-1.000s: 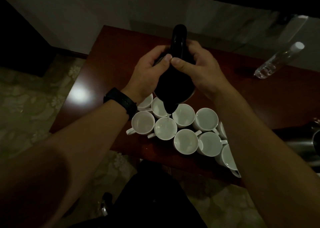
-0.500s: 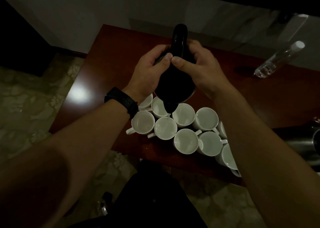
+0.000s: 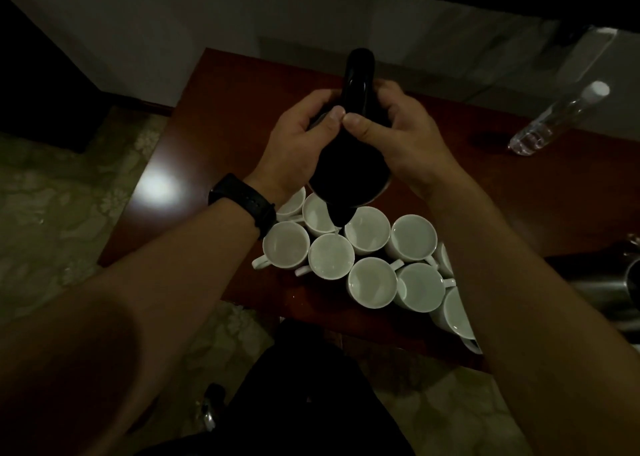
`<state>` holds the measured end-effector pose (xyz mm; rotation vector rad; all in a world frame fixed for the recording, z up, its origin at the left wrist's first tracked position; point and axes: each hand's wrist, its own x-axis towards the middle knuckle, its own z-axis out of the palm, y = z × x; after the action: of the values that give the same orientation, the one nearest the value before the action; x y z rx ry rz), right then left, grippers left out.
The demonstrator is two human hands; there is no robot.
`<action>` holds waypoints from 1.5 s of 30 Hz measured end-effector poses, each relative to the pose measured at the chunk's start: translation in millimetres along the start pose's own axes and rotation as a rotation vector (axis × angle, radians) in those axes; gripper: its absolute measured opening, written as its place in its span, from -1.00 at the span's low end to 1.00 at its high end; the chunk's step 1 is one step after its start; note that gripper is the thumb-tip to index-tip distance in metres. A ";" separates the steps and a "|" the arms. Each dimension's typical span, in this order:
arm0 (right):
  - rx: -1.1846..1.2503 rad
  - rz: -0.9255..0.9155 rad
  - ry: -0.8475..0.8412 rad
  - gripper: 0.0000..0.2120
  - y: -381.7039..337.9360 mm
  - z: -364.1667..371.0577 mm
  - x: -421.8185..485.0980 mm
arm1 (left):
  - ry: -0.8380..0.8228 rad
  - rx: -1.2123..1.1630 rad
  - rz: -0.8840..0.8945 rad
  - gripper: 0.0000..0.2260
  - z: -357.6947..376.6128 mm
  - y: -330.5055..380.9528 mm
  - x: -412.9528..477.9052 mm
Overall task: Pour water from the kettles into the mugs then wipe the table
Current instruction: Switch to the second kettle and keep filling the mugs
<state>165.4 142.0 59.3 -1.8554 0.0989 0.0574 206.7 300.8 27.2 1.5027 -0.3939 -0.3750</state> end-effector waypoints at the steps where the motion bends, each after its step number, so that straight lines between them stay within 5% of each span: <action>1: 0.001 -0.001 0.000 -0.64 0.2 0.1 0.0 | 0.002 -0.005 0.001 -0.75 0.2 -0.2 -0.1; 45: 0.004 0.027 0.004 -0.70 -6.0 -2.3 -0.6 | -0.017 -0.005 0.026 -0.80 -2.1 0.3 5.3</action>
<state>165.4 141.5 65.7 -1.8502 0.1268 0.0721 212.4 300.1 27.6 1.4890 -0.4249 -0.3686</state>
